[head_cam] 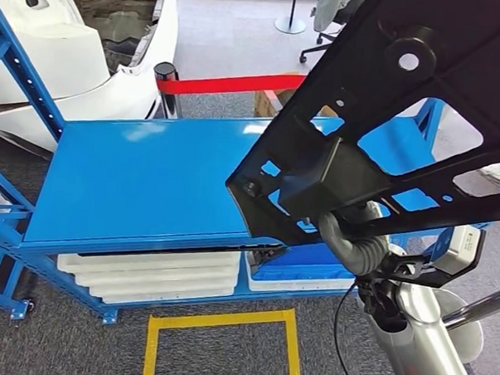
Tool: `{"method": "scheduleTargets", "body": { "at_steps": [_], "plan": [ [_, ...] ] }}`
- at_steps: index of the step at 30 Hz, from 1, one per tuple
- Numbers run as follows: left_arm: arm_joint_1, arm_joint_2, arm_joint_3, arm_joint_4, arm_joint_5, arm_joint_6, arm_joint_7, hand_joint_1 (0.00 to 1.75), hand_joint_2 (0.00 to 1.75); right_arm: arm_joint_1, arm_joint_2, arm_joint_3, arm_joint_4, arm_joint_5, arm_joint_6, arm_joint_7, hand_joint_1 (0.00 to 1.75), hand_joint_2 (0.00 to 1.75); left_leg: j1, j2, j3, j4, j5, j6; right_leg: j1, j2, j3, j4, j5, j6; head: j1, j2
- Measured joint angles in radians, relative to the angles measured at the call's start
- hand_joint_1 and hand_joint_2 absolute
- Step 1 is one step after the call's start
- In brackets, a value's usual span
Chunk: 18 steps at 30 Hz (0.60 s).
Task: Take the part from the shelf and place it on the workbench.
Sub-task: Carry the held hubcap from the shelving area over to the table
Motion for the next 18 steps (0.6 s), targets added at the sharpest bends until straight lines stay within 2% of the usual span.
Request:
{"method": "scheduleTargets", "body": {
  "at_steps": [1, 3, 4, 5, 6, 7, 8, 9, 10, 11, 13, 14, 15, 16, 18],
  "plan": [
    [0.0, 0.002, -0.002, 0.001, 0.0, -0.003, 0.007, 0.0, 1.75, -0.001, 0.0, -0.001, 0.001, 0.0, 0.001, -0.002, 1.75, 1.75, 0.0, 0.002, -0.011, -0.001, 0.01, 0.01, -0.002, 0.001, -0.014, 0.043, -0.042, 0.003, 0.001, 0.0],
    [0.001, 0.005, -0.008, 0.003, 0.0, -0.005, 0.019, 0.0, 1.75, -0.002, 0.0, -0.002, 0.004, 0.001, 0.001, -0.007, 1.75, 1.75, -0.005, 0.002, -0.034, 0.0, 0.028, 0.018, -0.003, 0.001, -0.046, 0.173, -0.133, 0.008, 0.002, 0.0],
    [0.003, 0.006, -0.011, 0.004, 0.0, -0.005, 0.025, 0.0, 1.75, -0.002, 0.0, -0.002, 0.006, 0.003, 0.0, -0.01, 1.75, 1.75, -0.008, 0.003, -0.046, 0.001, 0.036, 0.02, -0.003, 0.001, -0.055, 0.229, -0.158, 0.009, 0.002, 0.0],
    [0.004, 0.006, -0.014, 0.005, 0.0, -0.004, 0.031, 0.0, 1.75, -0.002, 0.0, -0.003, 0.008, 0.004, -0.001, -0.013, 1.75, 1.75, -0.011, 0.003, -0.057, 0.002, 0.045, 0.021, -0.003, 0.001, -0.05, 0.255, -0.16, 0.008, 0.002, 0.0],
    [0.004, 0.007, -0.018, 0.006, -0.001, -0.003, 0.037, 0.0, 1.75, -0.002, 0.0, -0.003, 0.009, 0.006, -0.002, -0.015, 1.75, 1.75, -0.015, 0.002, -0.067, 0.003, 0.053, 0.021, -0.002, 0.001, -0.026, 0.242, -0.142, 0.005, 0.002, 0.0],
    [0.005, 0.007, -0.022, 0.007, -0.001, -0.001, 0.044, 0.0, 1.75, -0.002, 0.001, -0.003, 0.01, 0.009, -0.003, -0.017, 1.75, 1.75, -0.018, 0.002, -0.077, 0.004, 0.06, 0.021, 0.0, 0.001, 0.015, 0.192, -0.113, 0.0, 0.002, 0.0],
    [0.005, 0.007, -0.027, 0.008, -0.002, 0.0, 0.05, 0.0, 1.75, -0.003, 0.001, -0.003, 0.01, 0.01, -0.003, -0.018, 1.75, 1.75, -0.02, 0.001, -0.084, 0.004, 0.068, 0.02, 0.004, 0.002, 0.067, 0.117, -0.088, -0.009, 0.002, 0.0],
    [0.005, 0.007, -0.032, 0.009, -0.003, 0.0, 0.057, 0.0, 1.75, -0.005, 0.002, -0.003, 0.009, 0.012, -0.003, -0.018, 1.75, 1.75, -0.023, 0.001, -0.09, 0.005, 0.075, 0.018, 0.008, 0.003, 0.119, 0.036, -0.074, -0.019, 0.002, 0.0],
    [0.007, 0.007, -0.038, 0.01, -0.003, 0.0, 0.063, 0.0, 1.75, -0.008, 0.003, -0.004, 0.009, 0.014, -0.003, -0.018, 1.75, 1.75, -0.024, 0.0, -0.095, 0.005, 0.083, 0.013, 0.012, 0.003, 0.156, -0.028, -0.071, -0.026, 0.002, 0.0],
    [0.008, 0.007, -0.043, 0.01, -0.004, -0.001, 0.069, 0.0, 1.75, -0.011, 0.005, -0.004, 0.01, 0.014, -0.003, -0.019, 1.75, 1.75, -0.023, 0.0, -0.099, 0.004, 0.091, 0.008, 0.016, 0.004, 0.177, -0.068, -0.074, -0.032, 0.002, 0.0],
    [0.012, 0.008, -0.052, 0.012, -0.004, -0.006, 0.073, 0.0, 1.75, -0.014, 0.007, -0.004, 0.012, 0.015, -0.001, -0.02, 1.75, 1.75, -0.019, 0.001, -0.105, -0.001, 0.107, -0.005, 0.019, 0.004, 0.179, -0.09, -0.066, -0.038, 0.001, 0.0],
    [0.014, 0.008, -0.055, 0.012, -0.003, -0.009, 0.071, 0.0, 1.75, -0.015, 0.009, -0.003, 0.013, 0.014, 0.001, -0.021, 1.75, 1.75, -0.017, 0.0, -0.108, 0.0, 0.101, -0.01, 0.018, 0.001, 0.173, -0.093, -0.055, -0.044, 0.001, 0.0],
    [0.016, 0.008, -0.057, 0.013, -0.003, -0.011, 0.068, 0.0, 1.75, -0.016, 0.011, -0.003, 0.015, 0.014, 0.003, -0.022, 1.75, 1.75, -0.016, 0.0, -0.114, 0.013, 0.079, -0.015, 0.016, -0.002, 0.165, -0.097, -0.043, -0.05, 0.001, 0.0],
    [0.018, 0.009, -0.058, 0.013, -0.002, -0.014, 0.065, 0.0, 1.75, -0.016, 0.013, -0.003, 0.016, 0.013, 0.005, -0.024, 1.75, 1.75, -0.015, 0.0, -0.125, 0.045, 0.038, -0.019, 0.014, -0.005, 0.154, -0.099, -0.031, -0.056, 0.0, 0.0],
    [0.021, 0.012, -0.059, 0.015, -0.001, -0.021, 0.06, 0.0, 1.75, -0.016, 0.017, -0.003, 0.018, 0.012, 0.008, -0.026, 1.75, 1.75, -0.012, 0.0, -0.155, 0.166, -0.063, -0.029, 0.013, -0.008, 0.124, -0.096, -0.01, -0.061, 0.0, 0.0]
  ]
}}
